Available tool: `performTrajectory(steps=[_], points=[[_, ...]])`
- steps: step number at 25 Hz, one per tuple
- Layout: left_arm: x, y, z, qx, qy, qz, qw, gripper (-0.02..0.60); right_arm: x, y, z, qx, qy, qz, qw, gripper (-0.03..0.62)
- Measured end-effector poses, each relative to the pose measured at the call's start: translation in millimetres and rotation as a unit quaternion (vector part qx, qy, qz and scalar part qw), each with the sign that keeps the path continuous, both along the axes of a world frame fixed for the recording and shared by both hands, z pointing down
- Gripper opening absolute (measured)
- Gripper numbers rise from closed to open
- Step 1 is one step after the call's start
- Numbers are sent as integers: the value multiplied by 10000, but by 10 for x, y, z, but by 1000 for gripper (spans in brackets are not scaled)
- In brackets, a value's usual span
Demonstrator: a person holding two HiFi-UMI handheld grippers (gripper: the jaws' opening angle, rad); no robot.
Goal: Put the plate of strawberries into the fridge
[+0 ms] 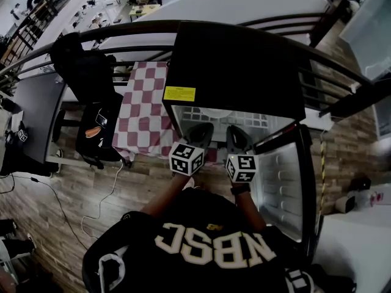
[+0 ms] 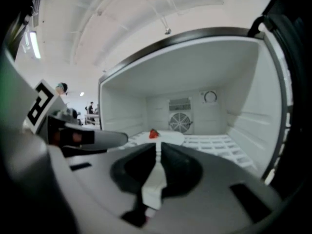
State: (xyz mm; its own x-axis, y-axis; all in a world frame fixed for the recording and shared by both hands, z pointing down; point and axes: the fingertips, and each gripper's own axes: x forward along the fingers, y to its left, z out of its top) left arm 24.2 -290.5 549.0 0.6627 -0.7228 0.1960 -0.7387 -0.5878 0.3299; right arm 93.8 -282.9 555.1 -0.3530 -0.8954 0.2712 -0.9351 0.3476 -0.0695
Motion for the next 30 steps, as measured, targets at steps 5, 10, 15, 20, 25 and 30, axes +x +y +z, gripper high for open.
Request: performTrajectory(steps=[5,10,15,20,25,30], points=[[43,279,-276,323,-68,-65,9994,23,66,310,-343,263,-154,-108,9995,35],[81,639,-520,544,-40,-137,9984,17,83,688,-562,470,-159,-212,9985,26],[95,1089,-571,582,32,-258,9980,17,112,1169,-542,435,-210,-281,9984,23],[97,1532,-491,503,85,-417,9978,17,118,1675,-437,316,-232,-323,9987,21],[122,1943,-398,510,62,-556,9971,17,173,2099,-317,236,-331,-269,9988,21],[103,2290,-291,422,-13,-584,9974,17,212,2372,-254,201,-445,-214,9986,23]])
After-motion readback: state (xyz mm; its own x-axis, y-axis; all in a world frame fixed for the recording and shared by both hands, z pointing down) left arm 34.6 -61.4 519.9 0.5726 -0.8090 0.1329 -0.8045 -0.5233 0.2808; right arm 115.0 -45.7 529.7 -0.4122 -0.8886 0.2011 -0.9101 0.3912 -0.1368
